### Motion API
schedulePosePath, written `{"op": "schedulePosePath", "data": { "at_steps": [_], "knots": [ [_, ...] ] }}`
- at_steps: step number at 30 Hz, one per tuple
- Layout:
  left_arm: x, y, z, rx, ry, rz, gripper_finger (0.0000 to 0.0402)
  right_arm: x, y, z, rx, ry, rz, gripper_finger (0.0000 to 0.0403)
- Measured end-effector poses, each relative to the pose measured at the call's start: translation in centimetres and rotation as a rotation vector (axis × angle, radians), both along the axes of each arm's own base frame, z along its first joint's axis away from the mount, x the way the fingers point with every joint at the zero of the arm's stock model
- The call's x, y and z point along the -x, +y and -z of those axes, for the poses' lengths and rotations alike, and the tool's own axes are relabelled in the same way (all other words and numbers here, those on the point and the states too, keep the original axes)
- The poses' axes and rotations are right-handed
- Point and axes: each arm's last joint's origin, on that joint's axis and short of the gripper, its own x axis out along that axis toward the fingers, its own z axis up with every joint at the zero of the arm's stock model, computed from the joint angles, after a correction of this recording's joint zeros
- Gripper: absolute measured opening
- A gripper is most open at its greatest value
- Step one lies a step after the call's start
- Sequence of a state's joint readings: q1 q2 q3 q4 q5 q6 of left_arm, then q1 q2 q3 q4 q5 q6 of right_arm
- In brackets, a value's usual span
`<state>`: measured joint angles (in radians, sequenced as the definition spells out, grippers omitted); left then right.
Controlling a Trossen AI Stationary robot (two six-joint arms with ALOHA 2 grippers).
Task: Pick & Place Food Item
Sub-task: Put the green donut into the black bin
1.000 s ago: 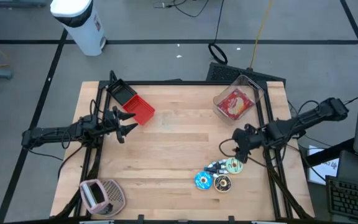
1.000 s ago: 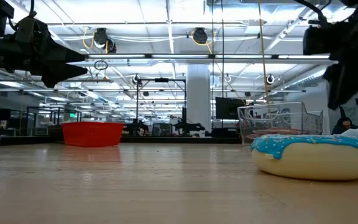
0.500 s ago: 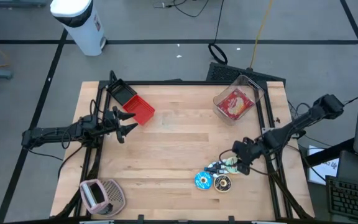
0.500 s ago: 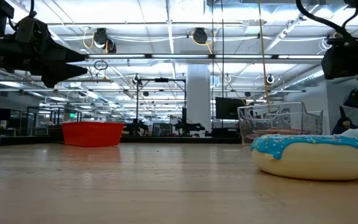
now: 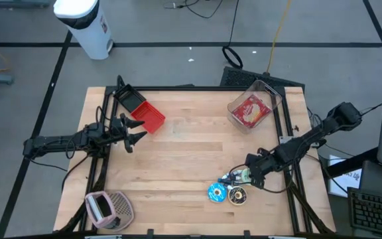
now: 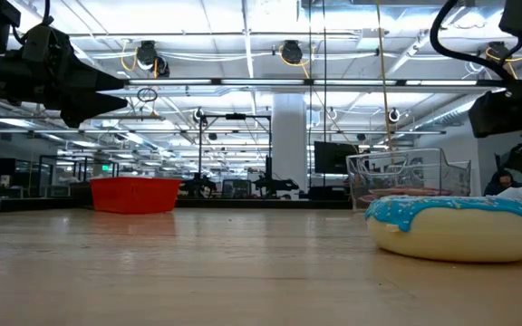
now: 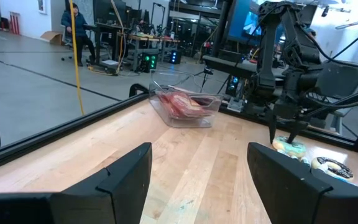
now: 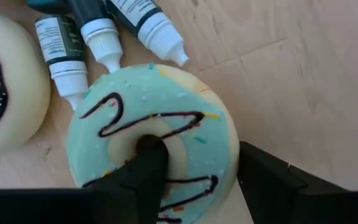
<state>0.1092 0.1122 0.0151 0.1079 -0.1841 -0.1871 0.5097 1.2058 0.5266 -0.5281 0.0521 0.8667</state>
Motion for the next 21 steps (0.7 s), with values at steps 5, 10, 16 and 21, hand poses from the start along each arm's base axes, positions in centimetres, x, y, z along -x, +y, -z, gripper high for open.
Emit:
{"op": "schedulePosePath", "data": {
  "at_steps": [5,10,16,21],
  "knots": [
    [0.0,0.0,0.0,0.000,0.000,0.000,0.0267,0.1,-0.1,-0.2,-0.004,-0.014,-0.010,0.0141],
    [0.0,0.0,0.0,0.000,0.000,0.000,0.0267,0.3,-0.3,-1.1,-0.020,-0.068,-0.042,0.0098],
    [0.0,0.0,0.0,0.000,-0.003,0.000,0.0267,0.6,-0.9,-2.6,-0.071,-0.164,-0.009,0.0065],
    [0.0,0.0,-0.4,-0.004,-0.040,0.000,0.0267,0.1,-1.2,-4.0,-0.040,-0.333,-0.018,0.0053]
  ]
}}
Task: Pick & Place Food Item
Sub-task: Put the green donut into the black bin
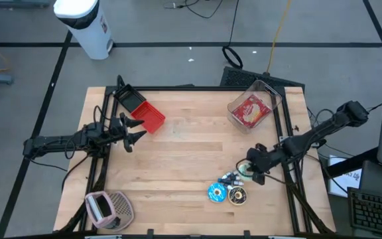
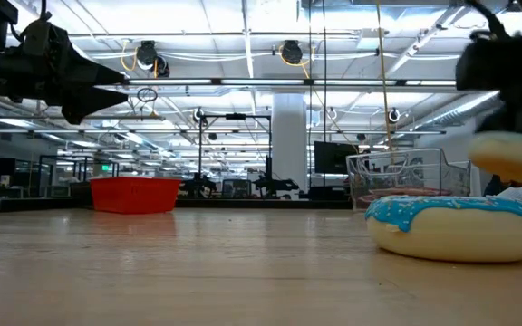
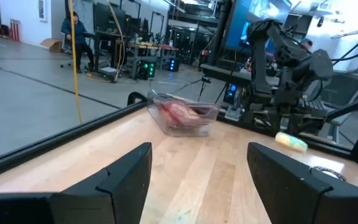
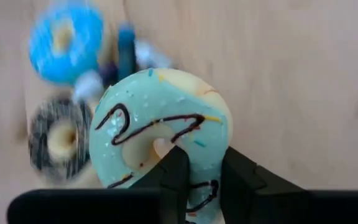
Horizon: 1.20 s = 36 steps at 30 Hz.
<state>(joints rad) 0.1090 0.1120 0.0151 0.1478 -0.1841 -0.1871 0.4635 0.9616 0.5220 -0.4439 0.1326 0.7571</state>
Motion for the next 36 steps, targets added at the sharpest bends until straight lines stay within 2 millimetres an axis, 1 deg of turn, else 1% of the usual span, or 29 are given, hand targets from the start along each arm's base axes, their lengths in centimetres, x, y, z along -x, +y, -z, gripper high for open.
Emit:
{"op": "schedulePosePath", "data": {
  "at_steps": [4,7,10,12,14,16,18,20,23,26,29,32,36],
  "knots": [
    [0.0,0.0,-0.4,-0.004,-0.036,0.000,0.0267,-1.3,-0.3,-1.1,0.156,-0.220,0.021,0.0053],
    [0.0,0.0,-0.6,-0.003,-0.060,-0.003,0.0267,-2.7,-0.7,-2.0,0.333,-0.379,0.056,0.0054],
    [0.1,0.0,-0.6,-0.004,-0.064,-0.008,0.0267,-4.2,-1.6,-3.0,0.501,-0.506,0.106,0.0053],
    [0.1,0.0,-0.7,0.000,-0.068,-0.008,0.0267,-5.4,-2.6,-3.6,0.582,-0.569,0.136,0.0052],
    [0.1,0.0,-0.7,0.019,-0.079,-0.013,0.0267,-6.6,-3.6,-4.0,0.627,-0.636,0.156,0.0052],
    [0.1,0.2,-1.0,0.041,-0.114,-0.053,0.0267,-7.6,-4.7,-4.2,0.650,-0.697,0.148,0.0052],
    [0.3,0.3,-1.4,0.084,-0.180,-0.109,0.0267,-8.5,-5.8,-4.1,0.657,-0.744,0.106,0.0052],
    [0.3,0.4,-1.9,0.098,-0.236,-0.127,0.0267,-9.3,-6.8,-3.9,0.658,-0.790,0.071,0.0051],
    [-0.1,0.3,-2.3,0.065,-0.209,-0.106,0.0267,-10.2,-8.3,-3.5,0.674,-0.844,0.070,0.0051],
    [-1.0,0.4,-2.9,0.064,-0.150,-0.096,0.0267,-10.9,-9.6,-3.0,0.701,-0.887,0.102,0.0051],
    [-2.5,0.5,-3.3,0.068,-0.046,-0.088,0.0267,-11.5,-10.4,-2.4,0.720,-0.928,0.141,0.0051],
    [-4.6,0.7,-4.0,0.053,0.053,-0.069,0.0267,-12.0,-10.6,-1.7,0.741,-0.933,0.143,0.0051],
    [-7.9,1.1,-5.2,0.024,0.165,-0.071,0.0267,-12.9,-10.5,-1.2,0.797,-0.898,0.096,0.0051]
  ]
}}
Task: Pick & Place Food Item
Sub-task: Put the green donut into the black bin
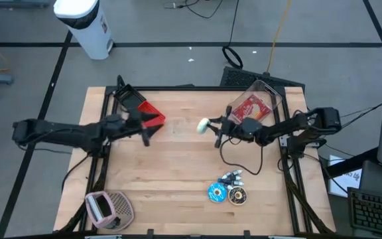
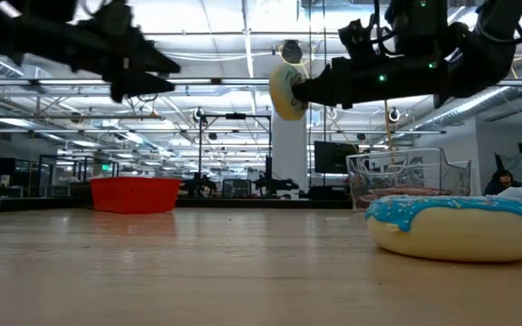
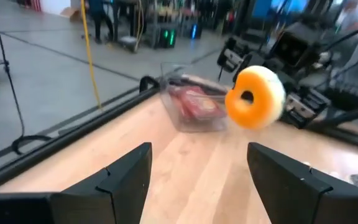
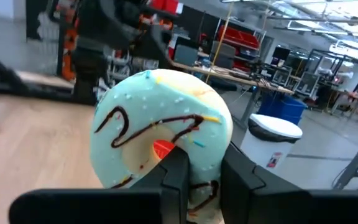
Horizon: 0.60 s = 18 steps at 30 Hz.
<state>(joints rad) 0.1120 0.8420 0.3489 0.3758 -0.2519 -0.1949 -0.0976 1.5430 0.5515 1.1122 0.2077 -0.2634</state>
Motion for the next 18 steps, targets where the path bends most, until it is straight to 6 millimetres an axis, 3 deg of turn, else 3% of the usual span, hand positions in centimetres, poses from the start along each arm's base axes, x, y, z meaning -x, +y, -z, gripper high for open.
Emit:
{"op": "schedulePosePath", "data": {
  "at_steps": [4,11,18],
  "knots": [
    [-3.5,0.4,-1.9,-0.008,0.103,0.048,0.0267,-1.0,0.4,-0.1,0.071,0.071,0.019,0.0051],
    [-9.5,1.5,-5.0,0.141,0.360,0.091,0.0267,-1.7,1.3,-0.2,0.180,0.205,0.143,0.0051],
    [-14.6,1.6,-6.0,0.146,0.407,0.119,0.0267,-1.6,1.8,-0.1,0.216,0.241,0.218,0.0050]
  ]
}}
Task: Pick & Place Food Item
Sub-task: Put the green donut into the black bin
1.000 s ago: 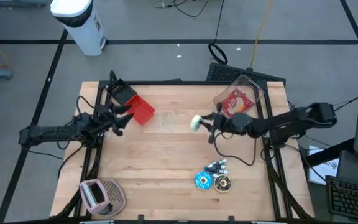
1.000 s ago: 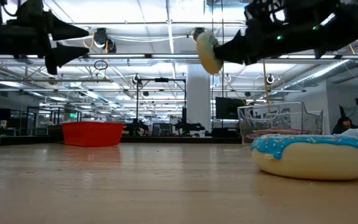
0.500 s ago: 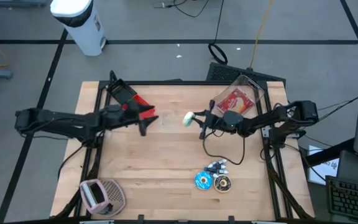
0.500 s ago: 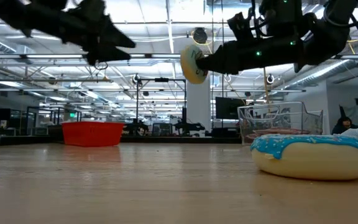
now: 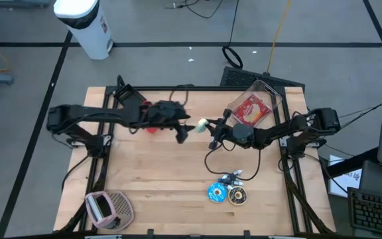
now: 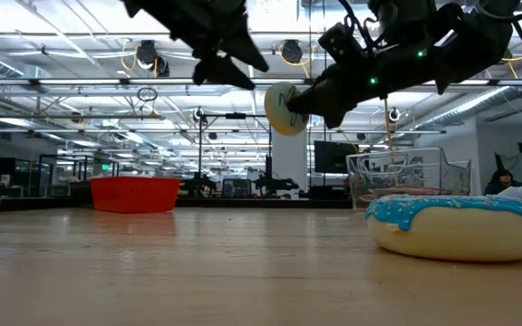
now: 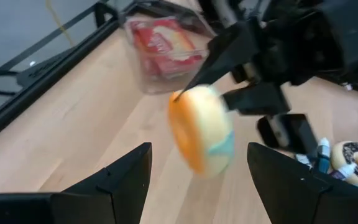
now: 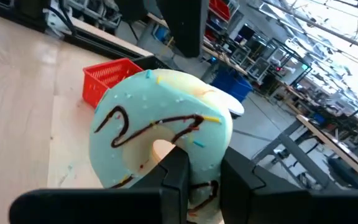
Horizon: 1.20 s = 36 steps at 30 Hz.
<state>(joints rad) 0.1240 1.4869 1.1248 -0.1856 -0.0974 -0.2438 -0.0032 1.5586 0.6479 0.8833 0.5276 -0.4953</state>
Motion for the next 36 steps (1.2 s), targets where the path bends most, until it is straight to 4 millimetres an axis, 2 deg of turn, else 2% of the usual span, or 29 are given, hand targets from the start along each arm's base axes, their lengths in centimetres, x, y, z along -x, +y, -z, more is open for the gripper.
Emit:
{"op": "schedulePosePath", "data": {
  "at_steps": [7,14,18,22,25,32,36],
  "knots": [
    [-2.3,-0.8,0.9,-0.044,0.011,0.056,0.0267,0.0,0.0,0.1,-0.007,0.009,0.002,0.0050],
    [-3.6,-0.1,2.8,-0.051,0.030,-0.008,0.0267,0.0,0.0,0.1,-0.009,0.009,-0.001,0.0050],
    [-3.8,0.6,3.5,-0.049,0.048,-0.026,0.0266,0.0,0.0,0.1,-0.010,0.009,-0.001,0.0050],
    [-3.7,0.9,3.3,-0.049,0.044,-0.035,0.0261,0.0,0.0,0.2,-0.010,0.013,0.001,0.0050],
    [-3.6,0.9,3.1,-0.048,0.036,-0.033,0.0234,0.0,0.0,0.2,-0.011,0.019,0.000,0.0050],
    [-3.5,0.9,2.8,-0.055,0.028,0.024,0.0140,0.0,0.0,0.3,-0.029,0.014,0.001,0.0050],
    [-2.9,1.1,1.8,-0.102,0.021,0.041,0.0099,0.0,0.0,0.2,-0.081,-0.023,0.006,0.0050]
  ]
}}
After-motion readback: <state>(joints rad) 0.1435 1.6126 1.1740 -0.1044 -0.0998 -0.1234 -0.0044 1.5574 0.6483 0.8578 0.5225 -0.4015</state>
